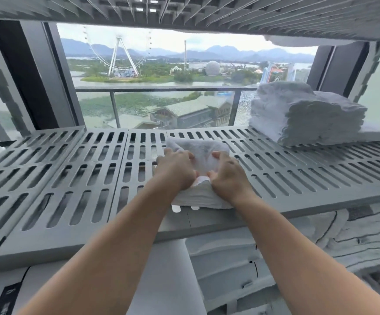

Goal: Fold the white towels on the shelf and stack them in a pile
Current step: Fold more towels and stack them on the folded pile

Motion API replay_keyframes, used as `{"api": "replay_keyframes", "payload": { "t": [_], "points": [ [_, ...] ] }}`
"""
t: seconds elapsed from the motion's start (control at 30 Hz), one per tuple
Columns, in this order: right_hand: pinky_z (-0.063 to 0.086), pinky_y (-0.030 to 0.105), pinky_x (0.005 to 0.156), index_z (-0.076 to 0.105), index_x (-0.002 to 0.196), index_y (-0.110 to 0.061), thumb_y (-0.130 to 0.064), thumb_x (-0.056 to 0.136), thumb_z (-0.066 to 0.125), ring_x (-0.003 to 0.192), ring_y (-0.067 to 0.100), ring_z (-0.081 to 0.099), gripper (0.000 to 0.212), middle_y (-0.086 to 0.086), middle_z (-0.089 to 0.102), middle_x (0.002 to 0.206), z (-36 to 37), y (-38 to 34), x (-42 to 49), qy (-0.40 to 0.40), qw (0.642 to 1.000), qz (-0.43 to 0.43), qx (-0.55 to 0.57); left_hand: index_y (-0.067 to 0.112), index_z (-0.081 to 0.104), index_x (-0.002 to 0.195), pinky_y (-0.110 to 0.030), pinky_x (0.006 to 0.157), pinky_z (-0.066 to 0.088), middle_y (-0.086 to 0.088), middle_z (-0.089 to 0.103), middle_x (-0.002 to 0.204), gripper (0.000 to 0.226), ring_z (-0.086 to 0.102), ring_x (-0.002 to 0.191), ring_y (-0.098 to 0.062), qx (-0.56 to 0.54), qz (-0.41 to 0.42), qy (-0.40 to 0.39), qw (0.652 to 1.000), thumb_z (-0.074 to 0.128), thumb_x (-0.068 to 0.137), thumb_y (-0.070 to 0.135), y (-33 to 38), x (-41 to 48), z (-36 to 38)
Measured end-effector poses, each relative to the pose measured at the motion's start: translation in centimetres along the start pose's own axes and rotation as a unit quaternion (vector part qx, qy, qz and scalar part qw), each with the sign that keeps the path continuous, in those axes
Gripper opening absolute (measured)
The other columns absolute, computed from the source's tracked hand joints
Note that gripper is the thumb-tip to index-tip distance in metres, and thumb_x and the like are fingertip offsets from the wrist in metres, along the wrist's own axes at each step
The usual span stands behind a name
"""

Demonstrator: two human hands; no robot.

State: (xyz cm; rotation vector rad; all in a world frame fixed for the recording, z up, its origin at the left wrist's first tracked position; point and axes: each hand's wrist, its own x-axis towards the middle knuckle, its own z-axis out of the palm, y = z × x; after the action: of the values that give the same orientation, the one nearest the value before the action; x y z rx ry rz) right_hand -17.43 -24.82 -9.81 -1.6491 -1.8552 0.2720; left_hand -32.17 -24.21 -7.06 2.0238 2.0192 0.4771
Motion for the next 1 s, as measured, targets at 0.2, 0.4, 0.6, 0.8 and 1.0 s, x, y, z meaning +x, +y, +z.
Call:
{"api": "replay_keyframes", "payload": {
  "t": [0.2,0.4,0.6,0.8,1.0],
  "points": [
    [0.031,0.028,0.108,0.046,0.139,-0.006,-0.008,0.089,0.059,0.131,0.026,0.045,0.052,0.012,0.055,0.137,-1.9,1.6,0.0,0.079,0.997,-0.024,-0.003,0.024,0.052,0.145,-0.043,0.109,0.036,-0.019,0.035,0.14,0.057,0.039,0.127,-0.043,-0.047,0.052,0.039,0.997,0.053,0.089,0.013,2.3,-0.5,0.9],
    [0.029,0.026,0.108,0.043,0.142,-0.008,-0.006,0.088,0.055,0.134,0.024,0.041,0.056,0.009,0.054,0.139,-6.3,6.5,0.1,0.114,0.993,-0.004,0.013,0.025,0.054,0.142,-0.042,0.107,0.037,-0.018,0.037,0.136,0.054,0.036,0.127,-0.043,-0.057,0.082,0.077,0.992,0.056,0.089,0.016,9.3,-0.5,3.0],
    [0.032,0.026,0.106,0.045,0.142,-0.01,-0.005,0.086,0.055,0.131,0.024,0.045,0.058,0.01,0.054,0.137,-12.8,14.0,-0.1,0.126,0.992,0.006,0.03,0.026,0.054,0.142,-0.038,0.103,0.038,-0.015,0.039,0.133,0.056,0.038,0.125,-0.041,-0.048,0.1,0.099,0.989,0.055,0.088,0.013,18.7,-0.4,6.1],
    [0.035,0.026,0.098,0.044,0.142,-0.015,-0.01,0.086,0.055,0.126,0.026,0.048,0.057,0.013,0.052,0.135,-19.7,22.8,0.1,0.138,0.99,0.03,0.026,0.023,0.057,0.139,-0.043,0.099,0.044,-0.016,0.037,0.136,0.054,0.037,0.125,-0.042,-0.041,0.116,0.114,0.986,0.054,0.086,0.012,29.4,-0.8,9.7],
    [0.033,0.024,0.094,0.044,0.141,-0.017,-0.01,0.086,0.056,0.127,0.025,0.046,0.057,0.012,0.051,0.135,-24.7,30.2,0.3,0.154,0.986,0.05,0.037,0.023,0.055,0.142,-0.044,0.102,0.042,-0.017,0.036,0.138,0.056,0.034,0.128,-0.042,-0.045,0.137,0.117,0.983,0.055,0.086,0.014,37.8,-0.3,13.1]
  ]
}}
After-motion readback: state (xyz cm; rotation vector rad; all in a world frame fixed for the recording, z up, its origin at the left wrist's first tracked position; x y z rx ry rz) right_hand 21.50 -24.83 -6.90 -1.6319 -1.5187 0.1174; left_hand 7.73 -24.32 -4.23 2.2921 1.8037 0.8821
